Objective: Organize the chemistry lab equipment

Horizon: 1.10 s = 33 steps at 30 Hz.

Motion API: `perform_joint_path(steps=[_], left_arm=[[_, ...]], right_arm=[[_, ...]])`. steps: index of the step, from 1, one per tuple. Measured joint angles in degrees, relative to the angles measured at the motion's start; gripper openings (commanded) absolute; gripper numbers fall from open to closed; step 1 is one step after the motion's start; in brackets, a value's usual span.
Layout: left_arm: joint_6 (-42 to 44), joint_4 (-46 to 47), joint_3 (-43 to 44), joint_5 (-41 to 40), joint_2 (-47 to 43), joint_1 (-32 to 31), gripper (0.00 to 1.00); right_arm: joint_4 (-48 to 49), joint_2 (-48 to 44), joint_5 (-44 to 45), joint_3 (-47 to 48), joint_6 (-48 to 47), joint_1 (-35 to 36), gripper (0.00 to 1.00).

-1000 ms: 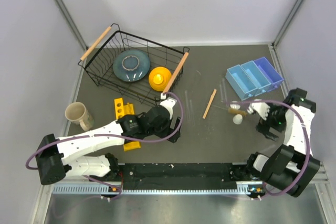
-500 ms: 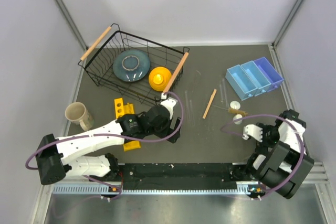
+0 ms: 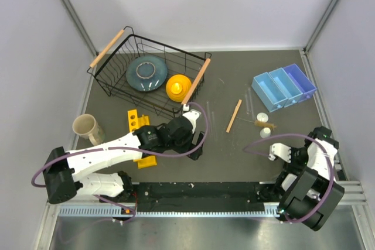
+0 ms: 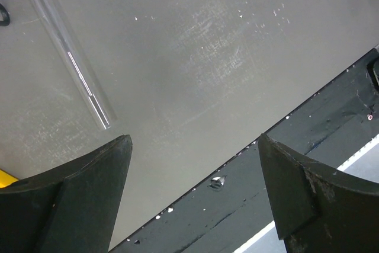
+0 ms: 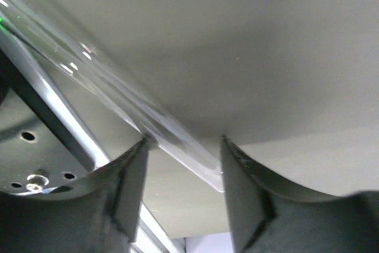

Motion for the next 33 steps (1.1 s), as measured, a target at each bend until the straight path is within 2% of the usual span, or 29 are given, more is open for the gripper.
perform_joint_path(steps=[2,3,12,20,24,28,33], left_arm=[[-0.07,0.0,0.24,0.04,0.0,0.0,0.93],[-0.13,-0.02,0.28,0.2,0.0,0.0,0.93],[-1.92,0.83,0.28,1.18,-0.2,0.0,0.93],[-3.72,5.92,-0.46,5.16,-0.92,0.0,0.94],[-6.19,11.15,-3.39,9.81,-2.29,1.14,0.96],[-10.34,18.64,-8.5,16.06,-5.4,5.27,0.97],[-17.49,30.23,-13.86,26.69,-6.4,12.9,0.98]], right_arm=[[0.13,0.42,-0.13,0.15,-0.09,0.0,0.32],[0.35,0.68,-0.26,0.17,-0.17,0.0,0.29],[1.77,-0.55,-2.93,0.07,-0.24,2.97,0.2],[1.11,-2.93,-11.41,-0.35,-0.72,12.83,0.16],[-1.33,-3.26,-15.78,0.2,-0.76,17.35,0.17],[-3.61,-4.57,-19.91,2.69,-0.52,24.0,0.17],[-3.8,-9.2,-23.08,4.74,4.61,38.25,0.17]])
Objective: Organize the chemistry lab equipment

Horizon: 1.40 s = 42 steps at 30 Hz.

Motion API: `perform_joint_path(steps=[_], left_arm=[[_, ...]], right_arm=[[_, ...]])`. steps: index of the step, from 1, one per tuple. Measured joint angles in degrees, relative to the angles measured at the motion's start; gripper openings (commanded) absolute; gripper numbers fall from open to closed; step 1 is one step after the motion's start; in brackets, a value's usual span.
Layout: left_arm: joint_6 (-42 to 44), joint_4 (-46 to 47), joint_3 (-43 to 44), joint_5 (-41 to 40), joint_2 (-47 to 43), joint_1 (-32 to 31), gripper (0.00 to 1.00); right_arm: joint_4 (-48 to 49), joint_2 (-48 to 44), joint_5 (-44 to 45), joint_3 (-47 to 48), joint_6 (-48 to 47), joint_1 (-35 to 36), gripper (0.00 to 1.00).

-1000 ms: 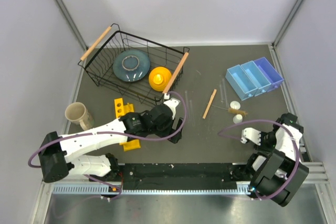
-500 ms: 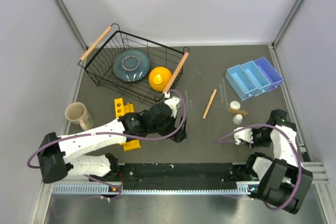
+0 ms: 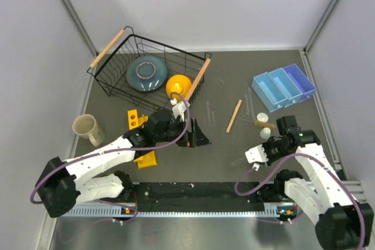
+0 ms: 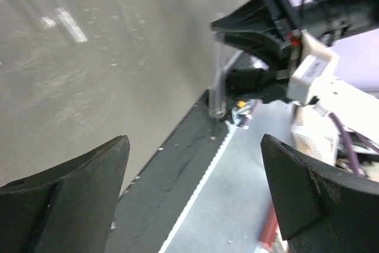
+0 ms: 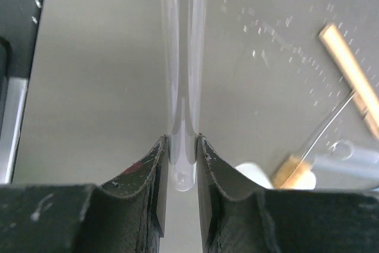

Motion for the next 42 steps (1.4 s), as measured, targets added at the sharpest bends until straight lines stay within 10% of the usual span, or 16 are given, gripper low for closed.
perform_joint_path(steps=[8,22,38,42], left_arm=[[-4.59,4.7,5.07,13.2,10.16,-0.61,0.95],[-7.32,4.39,13.07,17.94,20.9,-5.77,0.87],[-6.71,0.85,16.74,18.78,27.17,-8.33,0.47],[-5.99,-0.31,18.47,19.04,28.61,-8.92,0.24]], right_arm=[[0.57,0.0,-1.46,5.77,10.99,16.74,0.18],[1.33,3.37,-1.18,12.35,15.82,21.24,0.19],[1.33,3.67,-1.01,12.37,15.87,22.43,0.2],[1.33,3.89,-0.98,12.37,15.89,22.62,0.2]])
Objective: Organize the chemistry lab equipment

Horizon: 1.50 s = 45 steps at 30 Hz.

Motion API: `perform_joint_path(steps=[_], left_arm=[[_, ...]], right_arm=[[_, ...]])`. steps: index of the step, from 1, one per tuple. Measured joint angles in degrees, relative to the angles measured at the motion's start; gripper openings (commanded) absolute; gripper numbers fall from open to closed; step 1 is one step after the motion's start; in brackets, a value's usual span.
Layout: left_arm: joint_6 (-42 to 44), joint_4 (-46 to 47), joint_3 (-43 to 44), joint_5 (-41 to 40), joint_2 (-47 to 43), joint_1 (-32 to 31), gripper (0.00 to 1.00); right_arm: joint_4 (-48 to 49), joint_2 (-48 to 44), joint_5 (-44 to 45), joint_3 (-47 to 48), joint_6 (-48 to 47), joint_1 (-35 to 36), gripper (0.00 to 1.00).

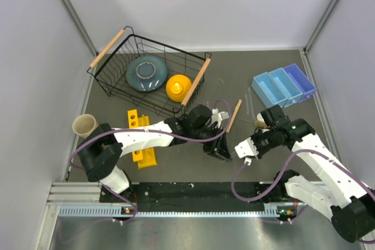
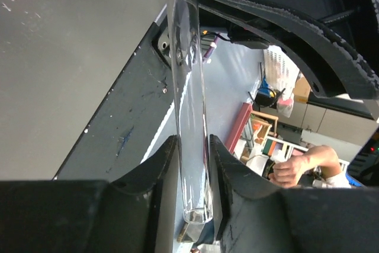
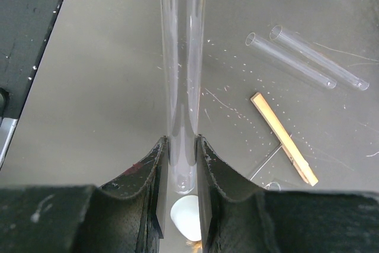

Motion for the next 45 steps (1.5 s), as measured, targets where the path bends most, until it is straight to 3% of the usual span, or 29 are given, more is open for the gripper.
perform_joint_path(steps=[4,11,17,27,45], left_arm=[[0.13,-1.55,0.42,-0.28,0.33,-0.35,0.06],[-0.11,-1.25,0.42,-0.33,0.37,-1.31,0.02],[-1.16,1.16,-1.66,-2.27,-1.31,-2.49,0.02],[-1.07,1.42,-6.38,-11.67,-14.75,-2.51,0.02],[3.23,-1.79,-8.33,-25.03,-27.06,-2.47,0.02]], right_arm=[[-0.28,-0.02,-0.07,0.0,0.39,0.07,0.29],[-0.87,-0.63,-1.49,0.35,3.21,0.17,0.62],[-4.04,-0.04,-3.17,6.14,5.79,0.37,0.79],[-7.91,-2.14,-4.59,12.72,13.07,0.39,0.82],[-7.34,-5.4,-10.86,21.09,33.92,0.39,0.85]])
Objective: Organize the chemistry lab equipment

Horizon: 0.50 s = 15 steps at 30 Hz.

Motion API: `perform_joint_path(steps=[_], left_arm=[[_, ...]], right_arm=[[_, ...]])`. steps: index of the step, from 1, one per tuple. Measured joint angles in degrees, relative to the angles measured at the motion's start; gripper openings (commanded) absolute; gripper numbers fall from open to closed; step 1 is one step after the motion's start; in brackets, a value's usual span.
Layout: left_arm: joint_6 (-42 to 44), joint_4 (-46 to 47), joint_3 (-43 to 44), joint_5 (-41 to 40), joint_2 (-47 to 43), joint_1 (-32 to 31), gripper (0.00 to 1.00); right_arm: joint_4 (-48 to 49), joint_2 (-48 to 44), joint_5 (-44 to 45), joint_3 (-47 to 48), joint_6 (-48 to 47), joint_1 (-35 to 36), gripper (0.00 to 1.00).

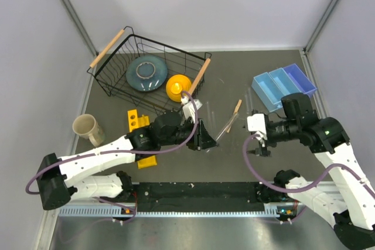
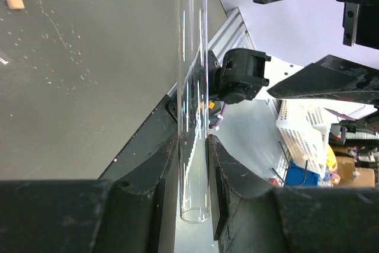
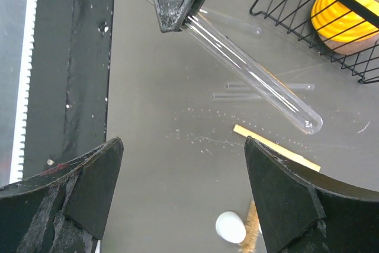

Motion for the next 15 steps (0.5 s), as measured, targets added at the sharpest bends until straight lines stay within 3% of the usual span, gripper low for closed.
perform_joint_path(steps=[15], left_arm=[[2.75,-1.14,-1.38,-9.49,-7.13,0.02,0.02]], right_arm=[[9.49,0.74,-11.87,3.23,24.09,-7.54,0.85]])
